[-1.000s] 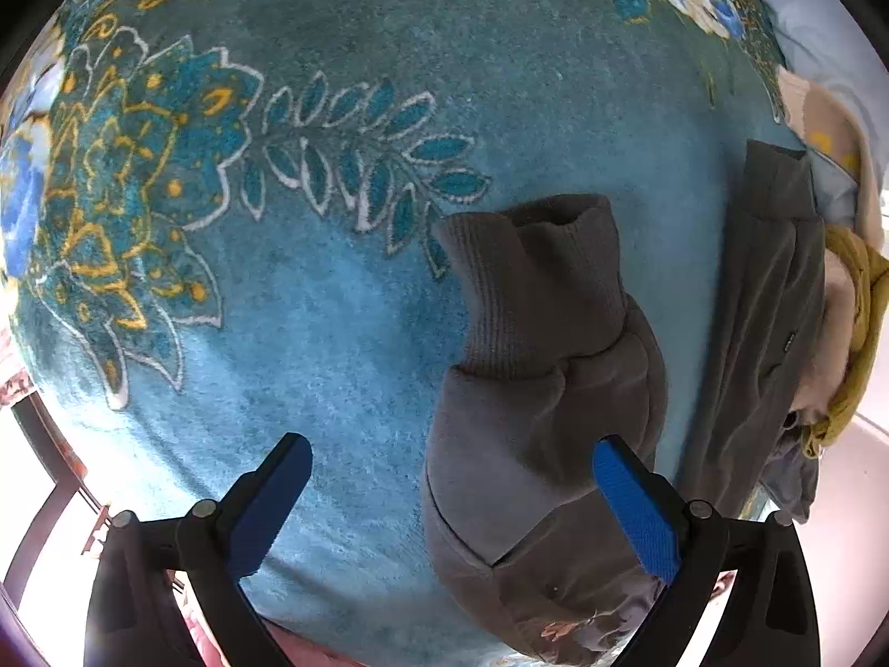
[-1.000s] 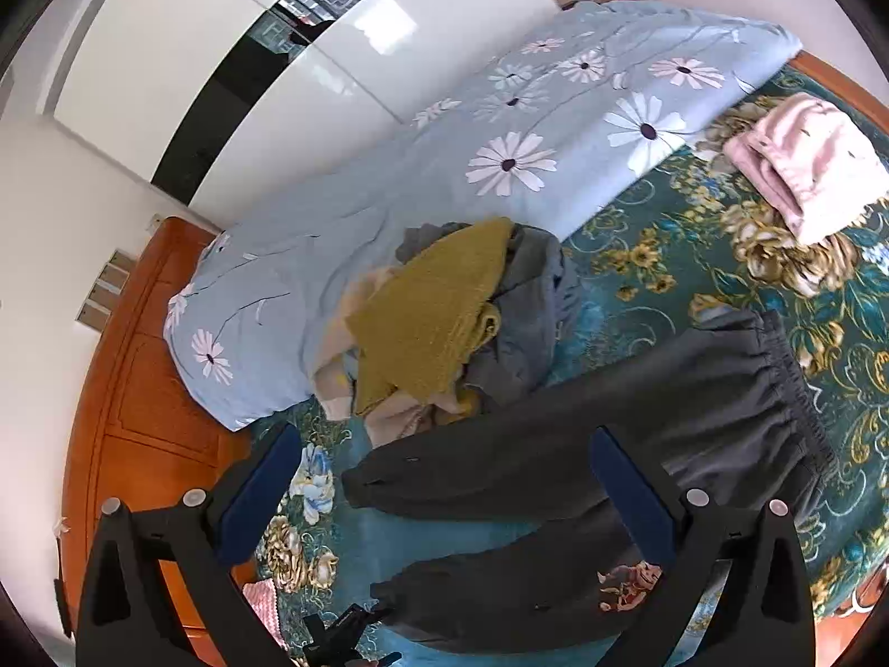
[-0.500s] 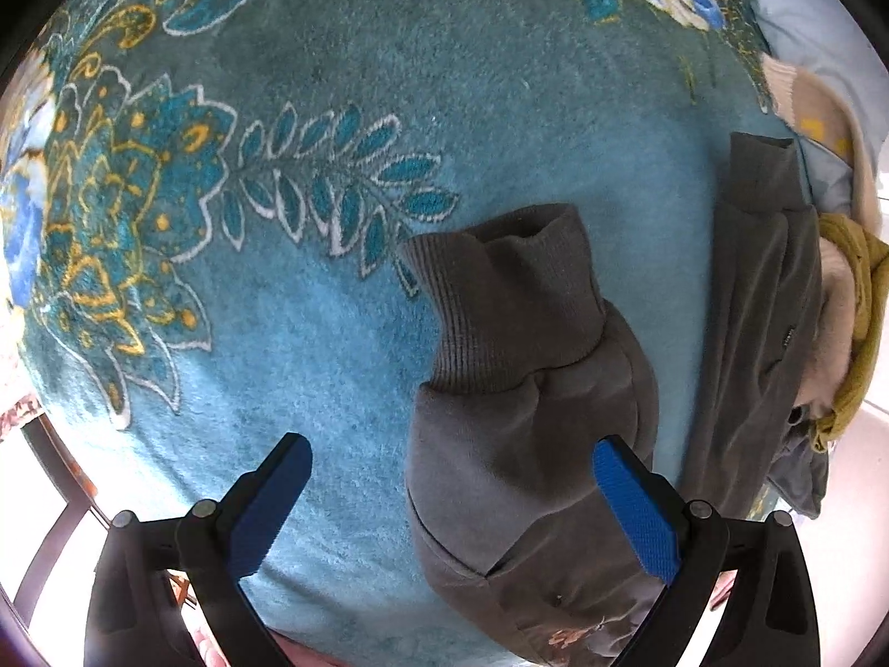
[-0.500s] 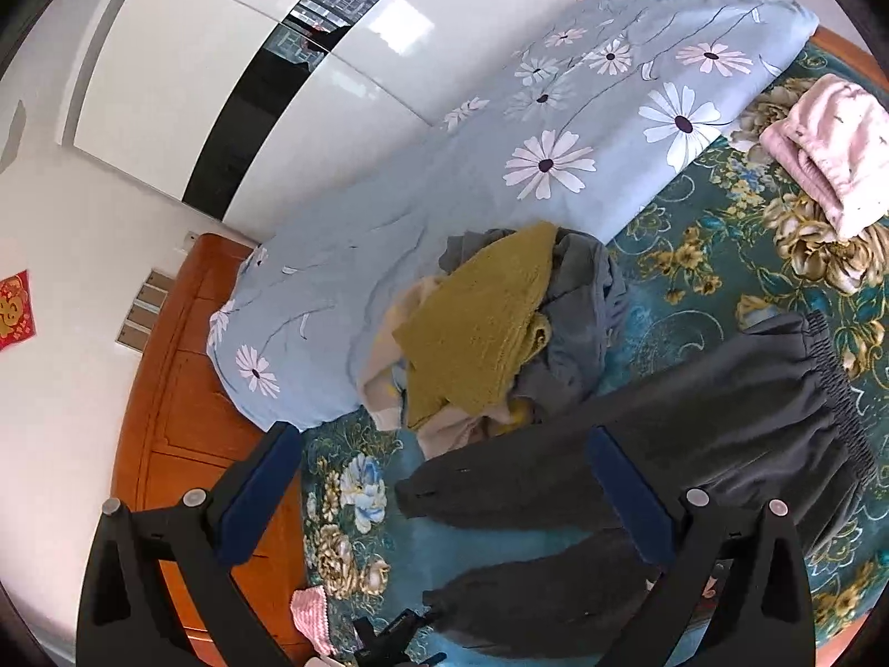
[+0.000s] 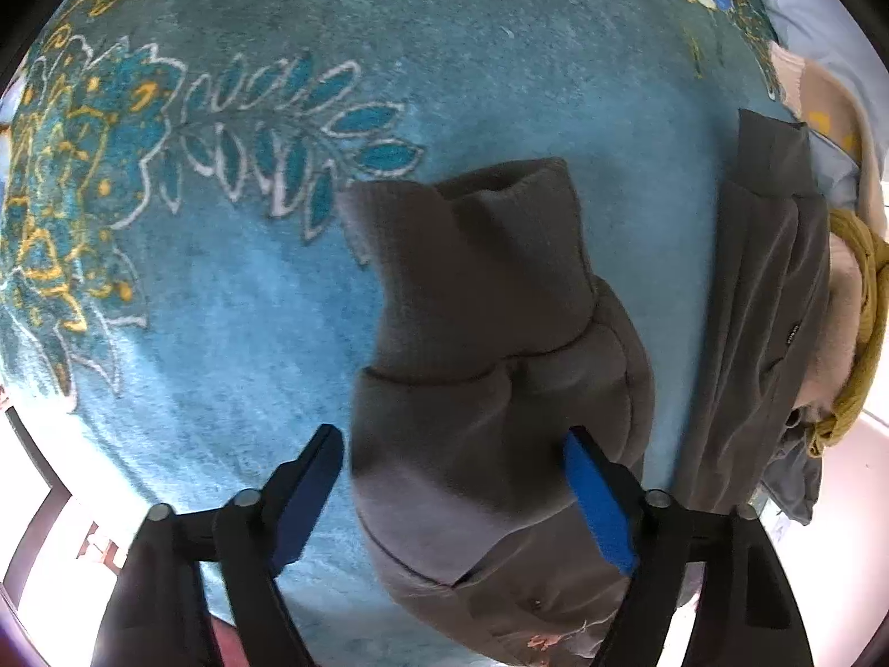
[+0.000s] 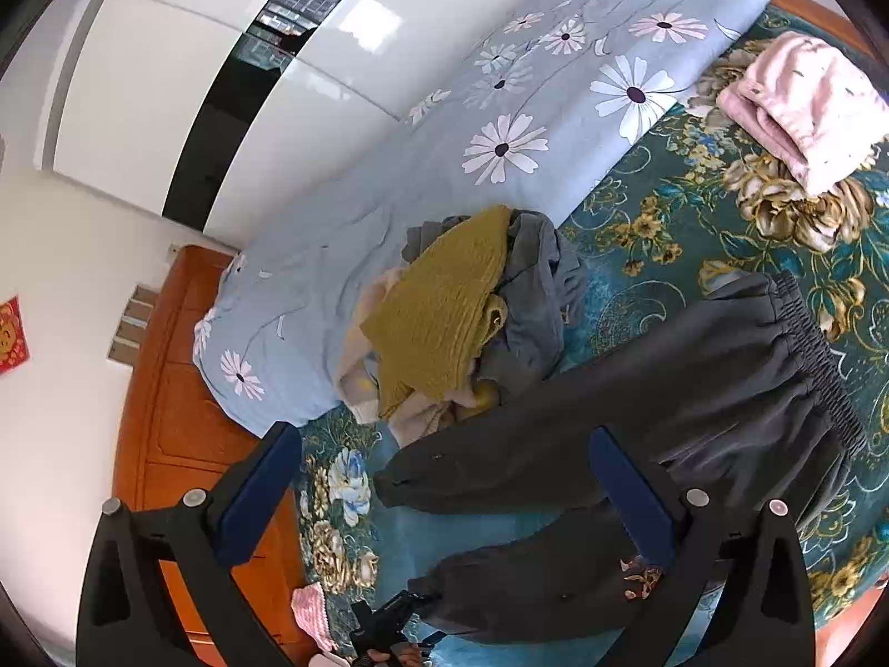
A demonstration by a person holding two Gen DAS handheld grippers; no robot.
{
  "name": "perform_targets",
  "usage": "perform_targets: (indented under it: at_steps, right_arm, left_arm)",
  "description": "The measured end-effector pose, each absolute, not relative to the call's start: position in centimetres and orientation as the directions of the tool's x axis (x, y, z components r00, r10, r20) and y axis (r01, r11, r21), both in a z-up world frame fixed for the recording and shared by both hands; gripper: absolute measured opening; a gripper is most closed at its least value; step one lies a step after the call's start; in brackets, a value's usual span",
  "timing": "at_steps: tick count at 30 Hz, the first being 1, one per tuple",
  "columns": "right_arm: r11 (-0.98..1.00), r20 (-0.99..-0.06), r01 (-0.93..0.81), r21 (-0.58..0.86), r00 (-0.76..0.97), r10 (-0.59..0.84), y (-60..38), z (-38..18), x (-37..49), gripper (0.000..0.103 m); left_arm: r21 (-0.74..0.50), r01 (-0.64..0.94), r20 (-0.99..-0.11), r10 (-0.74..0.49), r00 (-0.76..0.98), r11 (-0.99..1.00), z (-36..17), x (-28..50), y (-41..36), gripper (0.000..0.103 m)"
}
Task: Fold clothes
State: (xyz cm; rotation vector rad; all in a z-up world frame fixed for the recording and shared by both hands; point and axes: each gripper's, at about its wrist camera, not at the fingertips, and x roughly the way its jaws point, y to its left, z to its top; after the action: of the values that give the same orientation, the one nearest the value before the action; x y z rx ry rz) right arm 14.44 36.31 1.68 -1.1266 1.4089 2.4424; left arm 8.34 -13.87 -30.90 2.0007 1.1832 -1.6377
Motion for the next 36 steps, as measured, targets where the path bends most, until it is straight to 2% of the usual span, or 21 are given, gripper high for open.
perform_targets:
  at_steps: [6, 8, 9, 11, 13, 15, 17, 24, 26, 31, 33, 34, 35, 36]
  right_arm:
    - [-0.545, -0.67, -0.475, 0.691, -0.703, -0.237, 37.9, 0.0, 15.7, 0.103]
    - [-0.527, -0.707, -0.53, 0.664, -0.675, -0.211, 39.2, -1.7, 16.9, 0.103]
    - [-0.503, -0.727, -0.569, 0.65, -0.658, -0.195, 40.1, -2.8, 17.6, 0.103]
    - [-0.429, -0.759, -0.645, 0.632, -0.628, -0.175, 42.0, -5.3, 19.8, 0.103]
    - [-0.36, -0.79, -0.71, 0.605, -0.591, -0.162, 43.6, -7.5, 22.0, 0.103]
    - [-0.309, -0.823, -0.765, 0.565, -0.546, -0.155, 45.1, -9.7, 24.3, 0.103]
    - [-0.259, -0.854, -0.814, 0.521, -0.498, -0.153, 46.5, -11.9, 26.5, 0.103]
    - [-0.089, -0.9, -0.907, 0.412, -0.391, -0.191, 49.5, -20.4, 32.0, 0.101]
    - [-0.081, -0.913, -0.924, 0.373, -0.351, -0.206, 49.9, -22.6, 32.5, 0.09]
    - [-0.021, -0.907, -0.935, 0.353, -0.337, -0.253, 50.6, -26.9, 32.7, 0.078]
    - [-0.017, -0.898, -0.93, 0.366, -0.348, -0.27, 50.6, -27.8, 32.3, 0.064]
    - [-0.017, -0.893, -0.93, 0.367, -0.347, -0.288, 50.6, -28.3, 32.0, 0.047]
    - [-0.009, -0.889, -0.931, 0.366, -0.346, -0.299, 50.5, -28.7, 31.8, 0.039]
    - [0.0, -0.886, -0.931, 0.364, -0.347, -0.308, 50.5, -29.0, 31.6, 0.038]
  left_arm:
    - [-0.227, 0.765, -0.92, 0.39, 0.034, -0.603, -31.4, 9.0, -12.7, 0.08]
    - [-0.217, 0.758, -0.925, 0.378, 0.042, -0.616, -31.4, 9.1, -12.3, 0.08]
    - [-0.214, 0.754, -0.926, 0.374, 0.046, -0.621, -31.4, 9.2, -12.1, 0.077]
    - [-0.202, 0.752, -0.928, 0.368, 0.059, -0.628, -31.4, 9.3, -11.7, 0.057]
    - [-0.186, 0.758, -0.929, 0.362, 0.071, -0.626, -31.3, 9.5, -11.4, 0.027]
    - [-0.179, 0.76, -0.936, 0.346, 0.063, -0.624, -30.8, 9.4, -11.0, 0.009]
    - [-0.168, 0.751, -0.947, 0.315, 0.057, -0.639, -29.7, 9.1, -10.2, 0.005]
    - [-0.137, 0.701, -0.967, 0.247, 0.058, -0.7, -26.0, 7.3, -7.3, 0.005]
    - [-0.125, 0.693, -0.971, 0.233, 0.063, -0.71, -25.3, 7.0, -6.6, 0.005]
    - [-0.092, 0.679, -0.978, 0.195, 0.076, -0.728, -24.1, 6.9, -4.9, 0.005]
    - [-0.079, 0.678, -0.98, 0.18, 0.081, -0.731, -23.7, 7.0, -4.4, 0.005]
    - [-0.076, 0.681, -0.981, 0.177, 0.08, -0.729, -23.6, 7.0, -4.2, 0.005]
    - [-0.078, 0.688, -0.981, 0.179, 0.076, -0.721, -23.4, 7.1, -4.1, 0.005]
    - [-0.08, 0.695, -0.981, 0.18, 0.072, -0.714, -23.3, 7.2, -4.0, 0.005]
